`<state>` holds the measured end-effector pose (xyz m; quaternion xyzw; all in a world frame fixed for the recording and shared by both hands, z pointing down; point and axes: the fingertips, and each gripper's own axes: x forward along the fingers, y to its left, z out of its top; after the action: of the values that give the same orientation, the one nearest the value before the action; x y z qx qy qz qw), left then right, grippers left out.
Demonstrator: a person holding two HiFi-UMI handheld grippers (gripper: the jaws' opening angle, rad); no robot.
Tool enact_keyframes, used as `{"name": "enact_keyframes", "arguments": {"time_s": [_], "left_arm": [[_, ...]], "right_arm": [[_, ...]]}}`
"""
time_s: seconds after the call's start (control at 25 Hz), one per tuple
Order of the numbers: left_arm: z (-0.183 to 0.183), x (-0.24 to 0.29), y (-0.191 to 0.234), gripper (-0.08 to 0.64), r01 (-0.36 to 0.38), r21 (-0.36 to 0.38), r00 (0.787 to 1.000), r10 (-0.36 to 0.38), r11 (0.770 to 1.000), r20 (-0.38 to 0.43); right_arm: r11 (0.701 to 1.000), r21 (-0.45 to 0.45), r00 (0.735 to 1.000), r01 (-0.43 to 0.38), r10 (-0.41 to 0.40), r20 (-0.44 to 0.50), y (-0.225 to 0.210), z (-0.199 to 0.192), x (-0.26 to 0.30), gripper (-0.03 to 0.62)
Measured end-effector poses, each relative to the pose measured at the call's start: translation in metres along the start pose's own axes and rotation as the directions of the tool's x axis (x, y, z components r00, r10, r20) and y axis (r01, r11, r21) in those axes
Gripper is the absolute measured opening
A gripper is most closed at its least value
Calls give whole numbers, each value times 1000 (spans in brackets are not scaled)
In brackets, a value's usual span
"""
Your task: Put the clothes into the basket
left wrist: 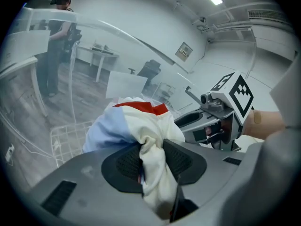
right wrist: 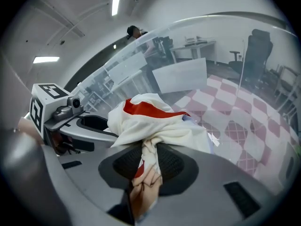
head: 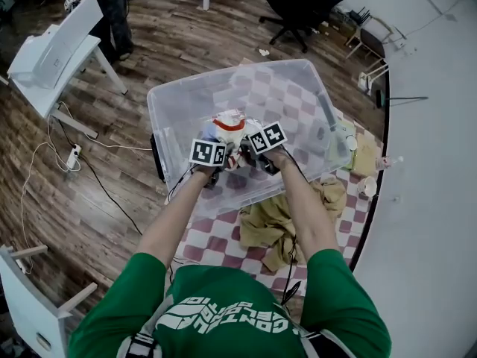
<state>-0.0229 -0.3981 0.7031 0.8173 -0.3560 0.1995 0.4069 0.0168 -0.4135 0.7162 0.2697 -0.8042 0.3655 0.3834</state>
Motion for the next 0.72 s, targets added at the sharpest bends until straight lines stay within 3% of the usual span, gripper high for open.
{"name": "enact_keyframes", "arguments": {"time_s": [0.4, 0.72], "left_arm": [[-35, 18, 19, 137, -73, 70, 987, 82, 995, -139], [-52, 13, 37, 171, -168, 82, 957, 182, 982, -227]], "right_arm": [[992, -101, 990, 72, -83, -112, -17, -33, 20, 129], [977, -137, 971, 161, -181, -153, -38, -46, 14, 195]]}}
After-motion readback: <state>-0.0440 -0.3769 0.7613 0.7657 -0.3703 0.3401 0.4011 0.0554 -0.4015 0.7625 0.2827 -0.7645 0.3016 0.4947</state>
